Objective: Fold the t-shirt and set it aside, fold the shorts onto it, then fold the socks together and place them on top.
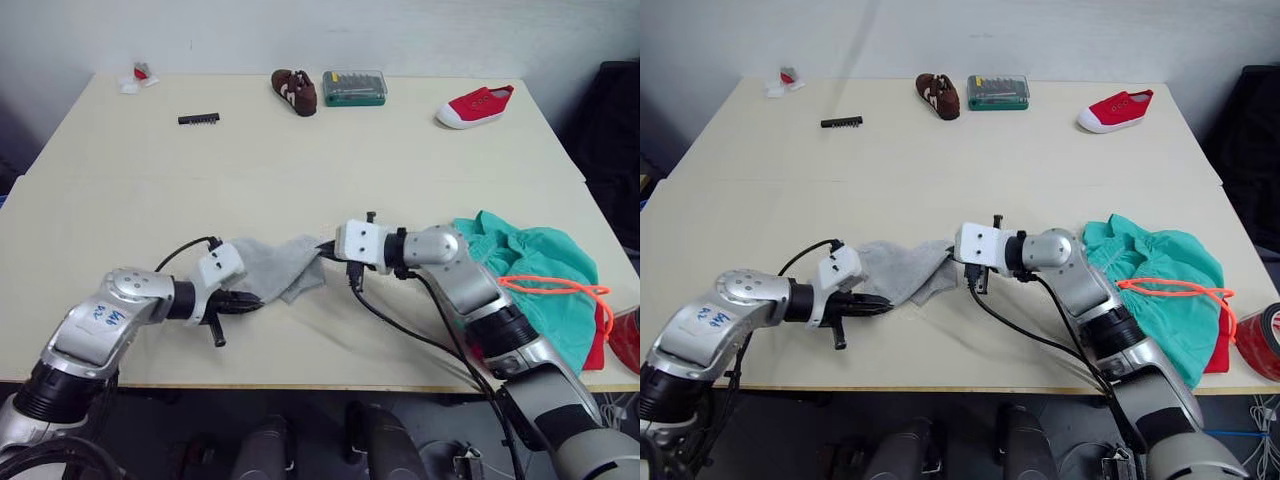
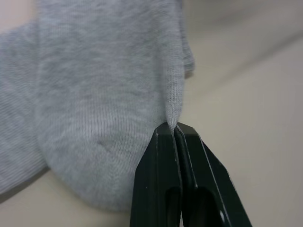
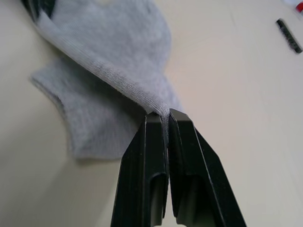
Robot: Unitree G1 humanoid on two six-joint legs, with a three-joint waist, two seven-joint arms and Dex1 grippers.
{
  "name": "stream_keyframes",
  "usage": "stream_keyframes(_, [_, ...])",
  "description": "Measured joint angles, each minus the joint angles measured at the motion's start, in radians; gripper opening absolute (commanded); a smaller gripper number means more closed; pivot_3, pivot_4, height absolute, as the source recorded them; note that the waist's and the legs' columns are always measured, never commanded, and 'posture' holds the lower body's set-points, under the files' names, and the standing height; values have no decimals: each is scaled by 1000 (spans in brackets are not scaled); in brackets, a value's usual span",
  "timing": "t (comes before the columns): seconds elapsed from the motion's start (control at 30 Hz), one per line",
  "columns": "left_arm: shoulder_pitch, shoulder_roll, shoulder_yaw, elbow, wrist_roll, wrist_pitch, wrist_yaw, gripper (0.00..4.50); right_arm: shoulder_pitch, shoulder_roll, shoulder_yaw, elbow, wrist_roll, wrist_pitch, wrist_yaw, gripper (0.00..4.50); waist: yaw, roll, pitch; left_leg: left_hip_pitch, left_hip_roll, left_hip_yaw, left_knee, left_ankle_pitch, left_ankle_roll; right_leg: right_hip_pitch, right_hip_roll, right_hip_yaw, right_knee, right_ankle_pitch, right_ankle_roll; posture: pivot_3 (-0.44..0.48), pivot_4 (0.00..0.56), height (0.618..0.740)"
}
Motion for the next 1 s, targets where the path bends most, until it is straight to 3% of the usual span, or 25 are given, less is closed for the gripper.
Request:
stream_keyframes(0.2, [-249,41,-31,270,97,-183,-117,0,105,16,10,-174,-3,81,-28,57,1,0,0,0,-1,2,0,0,0,0,1,1,1,0,0,0,150,740])
stream_keyframes(0.53, [-425,-51,-201,779,382,-762,-239,0,143,98,101,-142,-106,94,-120,57,-1,-2,-1,-1,0,7,1,0,1,-4,4,-1,3,0,0,0,150,740])
stream_keyframes(0.9, [-516,-117,-167,933,426,-936,-255,0,154,135,126,-127,-72,105,-59,57,-2,-2,-1,-5,1,5,11,-3,4,-4,2,-2,6,0,1,0,150,740])
stream_keyframes(1.0, [-486,-97,-150,900,419,-914,-299,578,154,140,125,-123,-56,125,-44,678,-7,-2,-1,-5,2,6,12,-3,4,-4,3,-2,6,0,1,0,150,740])
